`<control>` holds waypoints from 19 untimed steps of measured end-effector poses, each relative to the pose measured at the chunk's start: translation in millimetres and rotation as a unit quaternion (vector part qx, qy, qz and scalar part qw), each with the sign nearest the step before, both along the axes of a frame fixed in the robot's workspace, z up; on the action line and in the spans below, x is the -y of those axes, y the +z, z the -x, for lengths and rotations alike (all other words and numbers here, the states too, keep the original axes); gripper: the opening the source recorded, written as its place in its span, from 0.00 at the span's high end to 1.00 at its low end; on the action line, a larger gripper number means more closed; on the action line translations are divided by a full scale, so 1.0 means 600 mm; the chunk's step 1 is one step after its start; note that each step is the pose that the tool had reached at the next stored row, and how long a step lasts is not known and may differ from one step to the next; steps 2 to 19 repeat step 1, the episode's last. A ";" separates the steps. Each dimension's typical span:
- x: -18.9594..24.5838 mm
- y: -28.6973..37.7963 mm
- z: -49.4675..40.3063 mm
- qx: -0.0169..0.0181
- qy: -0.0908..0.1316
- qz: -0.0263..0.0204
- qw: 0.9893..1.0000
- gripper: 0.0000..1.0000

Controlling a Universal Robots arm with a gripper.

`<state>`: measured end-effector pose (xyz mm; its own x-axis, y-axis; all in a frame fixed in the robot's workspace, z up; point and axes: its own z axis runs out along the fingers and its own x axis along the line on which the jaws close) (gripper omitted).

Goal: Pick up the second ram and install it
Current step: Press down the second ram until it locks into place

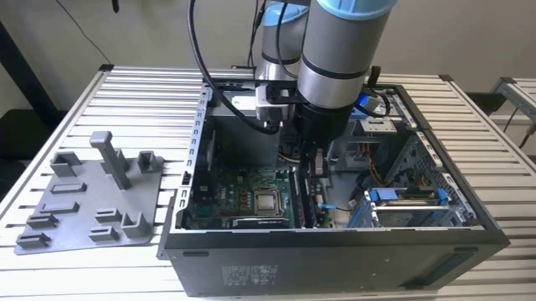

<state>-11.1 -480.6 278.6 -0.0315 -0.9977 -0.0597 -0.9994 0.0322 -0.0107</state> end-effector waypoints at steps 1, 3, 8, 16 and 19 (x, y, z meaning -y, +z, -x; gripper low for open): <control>0.0000 0.000 0.000 0.000 0.000 0.000 1.000 0.89; 0.0000 0.000 0.000 0.000 0.000 0.000 1.000 0.89; 0.0000 0.000 0.000 0.000 0.000 0.000 1.000 0.89; 0.0000 0.000 0.000 0.000 0.000 0.000 1.000 0.89; 0.0000 0.000 0.000 0.000 0.000 0.000 1.000 0.89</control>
